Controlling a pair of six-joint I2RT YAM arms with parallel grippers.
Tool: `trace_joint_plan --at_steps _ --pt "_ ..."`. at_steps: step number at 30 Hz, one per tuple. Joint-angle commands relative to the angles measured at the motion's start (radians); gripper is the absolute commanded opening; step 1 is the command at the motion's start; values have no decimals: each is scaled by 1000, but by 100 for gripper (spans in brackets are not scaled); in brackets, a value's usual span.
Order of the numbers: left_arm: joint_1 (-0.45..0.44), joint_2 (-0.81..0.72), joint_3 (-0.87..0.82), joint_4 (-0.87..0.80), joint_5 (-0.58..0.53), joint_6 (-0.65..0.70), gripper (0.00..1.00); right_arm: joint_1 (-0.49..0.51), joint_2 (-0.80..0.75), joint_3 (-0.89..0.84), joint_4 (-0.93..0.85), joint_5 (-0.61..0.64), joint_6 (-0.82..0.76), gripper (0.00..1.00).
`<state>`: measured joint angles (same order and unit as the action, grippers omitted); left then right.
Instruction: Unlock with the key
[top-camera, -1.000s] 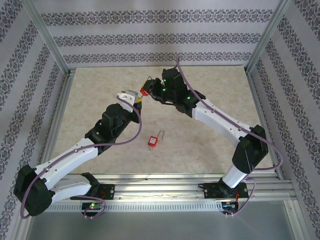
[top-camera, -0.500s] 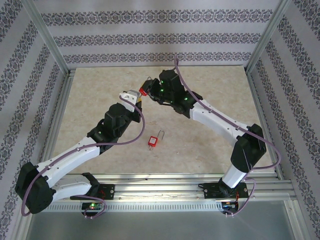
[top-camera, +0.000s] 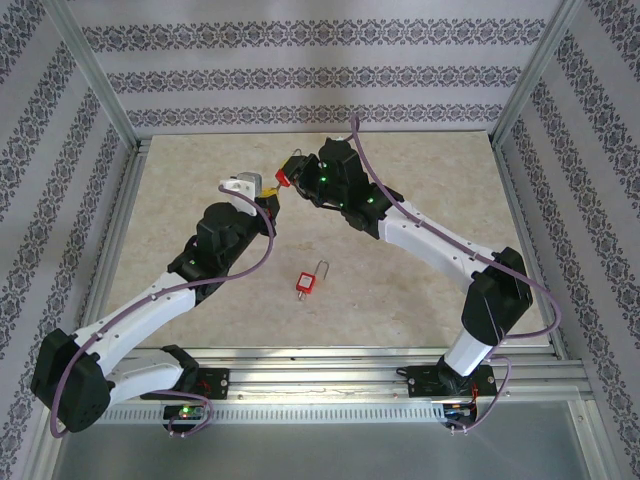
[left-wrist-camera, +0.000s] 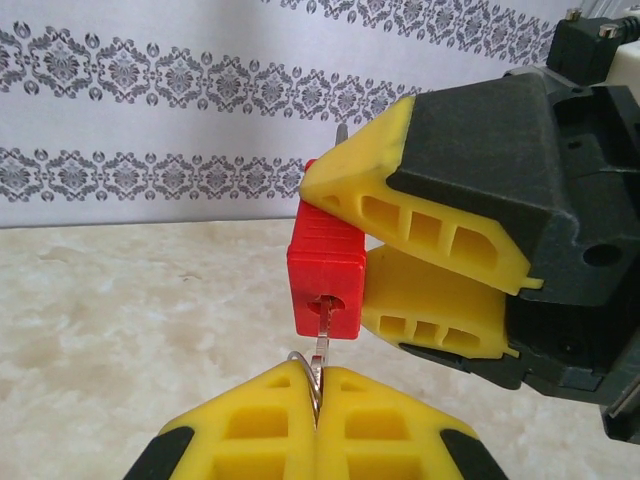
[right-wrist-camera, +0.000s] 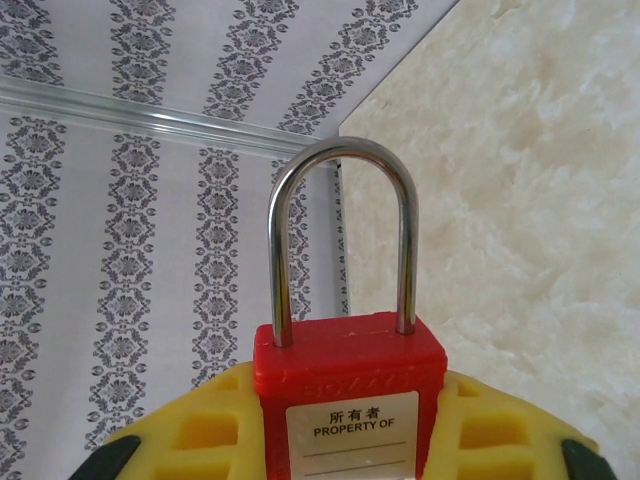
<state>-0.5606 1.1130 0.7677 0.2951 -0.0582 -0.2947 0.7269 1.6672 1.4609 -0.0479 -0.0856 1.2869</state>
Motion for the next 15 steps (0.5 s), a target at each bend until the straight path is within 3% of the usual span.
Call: trace_joint_plan --at_steps 1,12,15 --pt "7 -5 1 99 63 -56 0 65 -41 -10 29 -89 1 0" --pt "-10 77 -3 257 35 -51 0 117 -5 -16 105 -94 68 0" --pt "-9 84 34 197 22 -6 0 126 2 1 82 -100 60 0"
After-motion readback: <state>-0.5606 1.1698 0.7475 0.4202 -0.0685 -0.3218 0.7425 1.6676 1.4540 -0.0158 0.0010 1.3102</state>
